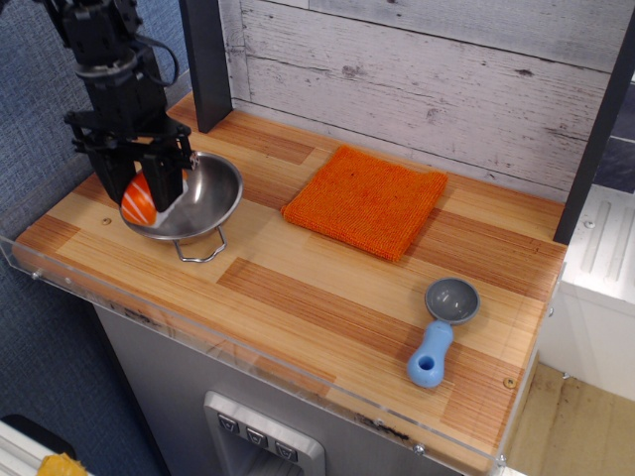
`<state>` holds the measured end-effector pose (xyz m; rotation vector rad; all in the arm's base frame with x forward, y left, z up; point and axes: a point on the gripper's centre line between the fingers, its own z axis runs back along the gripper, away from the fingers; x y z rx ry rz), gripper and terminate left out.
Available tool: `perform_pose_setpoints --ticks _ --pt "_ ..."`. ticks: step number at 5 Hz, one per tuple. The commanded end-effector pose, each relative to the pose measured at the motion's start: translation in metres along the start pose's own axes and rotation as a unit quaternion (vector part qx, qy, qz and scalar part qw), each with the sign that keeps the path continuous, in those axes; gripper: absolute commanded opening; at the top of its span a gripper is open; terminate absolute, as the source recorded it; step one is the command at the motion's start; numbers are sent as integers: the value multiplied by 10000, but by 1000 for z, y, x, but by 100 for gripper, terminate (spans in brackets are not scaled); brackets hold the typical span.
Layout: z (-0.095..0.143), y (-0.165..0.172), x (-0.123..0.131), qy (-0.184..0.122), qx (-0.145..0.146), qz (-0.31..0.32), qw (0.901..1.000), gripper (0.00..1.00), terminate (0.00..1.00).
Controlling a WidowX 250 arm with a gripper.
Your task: Put the sushi inside of the pot.
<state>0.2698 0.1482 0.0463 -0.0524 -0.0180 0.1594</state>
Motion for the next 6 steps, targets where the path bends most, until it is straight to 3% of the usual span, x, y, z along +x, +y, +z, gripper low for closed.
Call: perform_pose_setpoints --ticks 1,2,4,6 --pt "3 -27 14 -284 37 -154 9995 0 0" --pt "9 -38 16 -324 5 -225 9992 100 0" --pt "23 -54 11 -365 44 -299 9989 100 0" --pt "100 -81 15 -1048 -192 -328 9938 100 0"
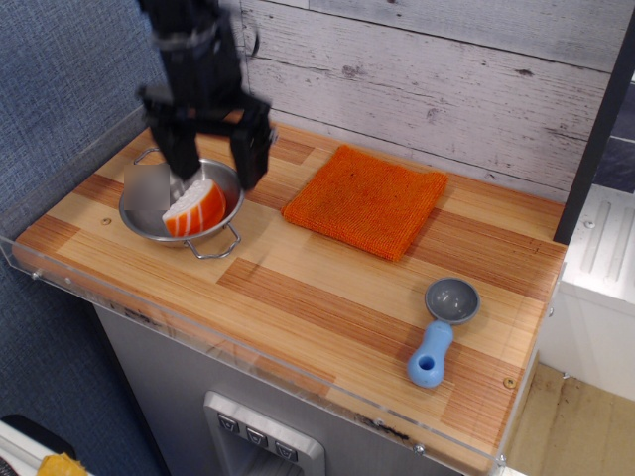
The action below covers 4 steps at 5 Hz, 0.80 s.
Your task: Put the sushi inside of the pot.
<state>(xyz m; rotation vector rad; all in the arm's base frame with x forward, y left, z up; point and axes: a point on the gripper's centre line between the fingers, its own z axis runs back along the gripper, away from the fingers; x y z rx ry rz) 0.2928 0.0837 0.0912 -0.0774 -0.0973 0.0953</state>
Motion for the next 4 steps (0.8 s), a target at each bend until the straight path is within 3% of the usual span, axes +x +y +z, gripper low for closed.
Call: perform_pose_setpoints --ticks 1,3,4 --pt "56 -32 9 -521 -111 -224 9983 100 0" --pt "28 -35 1 -81 -239 -265 9993 100 0" --pt "35 -37 0 -153 -126 -346 9992 100 0"
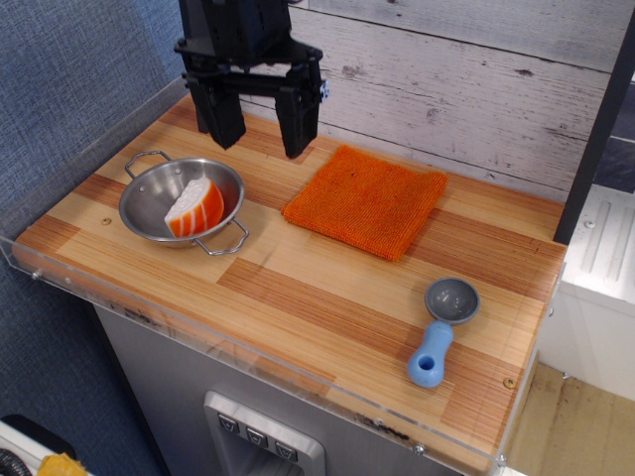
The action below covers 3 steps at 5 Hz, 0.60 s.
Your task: Put the sushi inside of the pot.
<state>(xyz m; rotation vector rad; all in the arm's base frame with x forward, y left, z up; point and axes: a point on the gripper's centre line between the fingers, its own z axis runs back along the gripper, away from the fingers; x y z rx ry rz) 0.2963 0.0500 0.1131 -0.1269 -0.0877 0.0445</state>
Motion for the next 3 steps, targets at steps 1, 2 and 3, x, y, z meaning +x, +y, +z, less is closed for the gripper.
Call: perform_pose_setpoints --ticks 1,2,3 --pt "16 -2 -3 -217 137 -112 9996 100 0" --pt "16 -2 -3 -217 137 -112 9996 100 0" --pt "16 -2 -3 -217 137 -112 9996 100 100"
